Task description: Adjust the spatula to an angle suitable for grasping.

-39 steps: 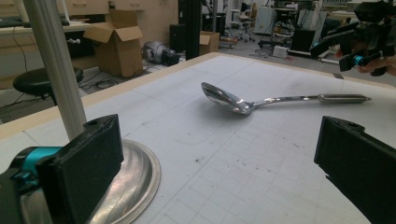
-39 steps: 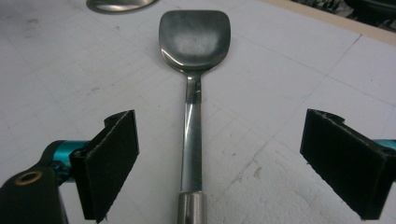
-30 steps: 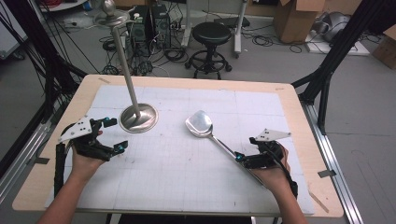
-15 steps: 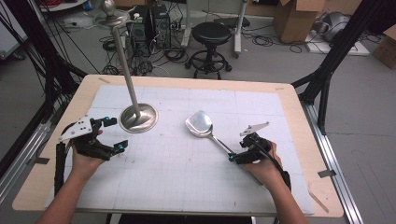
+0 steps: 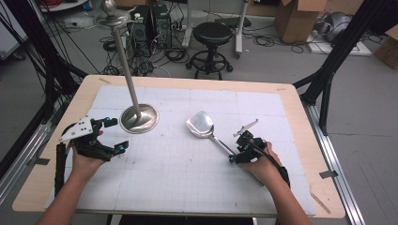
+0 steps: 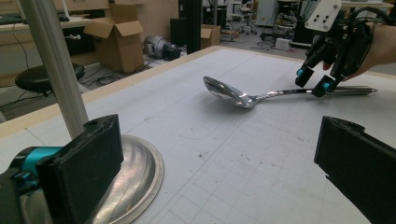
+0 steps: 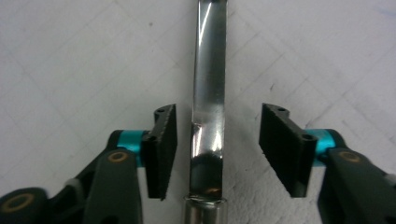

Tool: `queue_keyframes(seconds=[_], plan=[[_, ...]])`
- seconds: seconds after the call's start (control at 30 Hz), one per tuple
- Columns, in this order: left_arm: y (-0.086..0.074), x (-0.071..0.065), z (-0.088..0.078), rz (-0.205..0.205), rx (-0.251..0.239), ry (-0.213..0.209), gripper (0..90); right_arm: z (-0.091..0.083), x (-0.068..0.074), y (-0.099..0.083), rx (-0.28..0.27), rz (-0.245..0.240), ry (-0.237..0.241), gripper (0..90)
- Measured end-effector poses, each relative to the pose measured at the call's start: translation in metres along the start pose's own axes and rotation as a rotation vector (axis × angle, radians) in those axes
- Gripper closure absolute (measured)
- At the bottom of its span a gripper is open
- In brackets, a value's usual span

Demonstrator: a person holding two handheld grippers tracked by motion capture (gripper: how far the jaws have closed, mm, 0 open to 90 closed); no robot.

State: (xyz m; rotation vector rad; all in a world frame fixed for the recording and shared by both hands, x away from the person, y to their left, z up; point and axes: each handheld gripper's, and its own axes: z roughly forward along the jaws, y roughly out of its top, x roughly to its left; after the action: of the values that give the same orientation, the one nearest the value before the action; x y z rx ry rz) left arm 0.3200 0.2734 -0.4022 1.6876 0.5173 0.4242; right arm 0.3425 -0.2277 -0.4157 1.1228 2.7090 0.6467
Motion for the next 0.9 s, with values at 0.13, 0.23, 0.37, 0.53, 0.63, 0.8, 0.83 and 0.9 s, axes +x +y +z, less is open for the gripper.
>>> queue_keyframes(seconds=[0.13,0.23,0.37,0.53,0.63,0.8,0.83,0.9], plan=[[0.0,0.0,0.0,0.0,0.0,-0.002,1.7,0.003,0.001,0.003,0.052,-0.011,-0.007,61.6],[0.0,0.0,0.001,0.0,0.007,-0.006,1.7,0.003,0.003,0.003,0.047,-0.034,0.016,72.4],[0.0,-0.001,0.002,0.001,0.008,-0.009,1.7,0.003,0.002,0.003,0.044,-0.042,0.025,72.9],[0.0,-0.001,0.001,0.001,0.007,-0.007,1.7,0.003,0.0,0.003,0.042,-0.055,0.04,74.6],[0.0,0.0,0.001,-0.002,0.005,-0.005,1.7,0.003,0.003,0.004,0.035,-0.086,0.089,74.7],[0.0,-0.001,0.002,0.001,0.007,-0.009,1.7,0.006,0.009,0.009,0.033,-0.135,0.114,74.7],[0.0,-0.001,0.002,-0.001,0.007,-0.01,1.7,0.006,0.01,0.01,0.035,-0.14,0.115,74.7],[0.0,-0.001,0.001,0.001,0.003,-0.008,1.7,0.006,0.013,0.013,0.036,-0.155,0.121,74.7]])
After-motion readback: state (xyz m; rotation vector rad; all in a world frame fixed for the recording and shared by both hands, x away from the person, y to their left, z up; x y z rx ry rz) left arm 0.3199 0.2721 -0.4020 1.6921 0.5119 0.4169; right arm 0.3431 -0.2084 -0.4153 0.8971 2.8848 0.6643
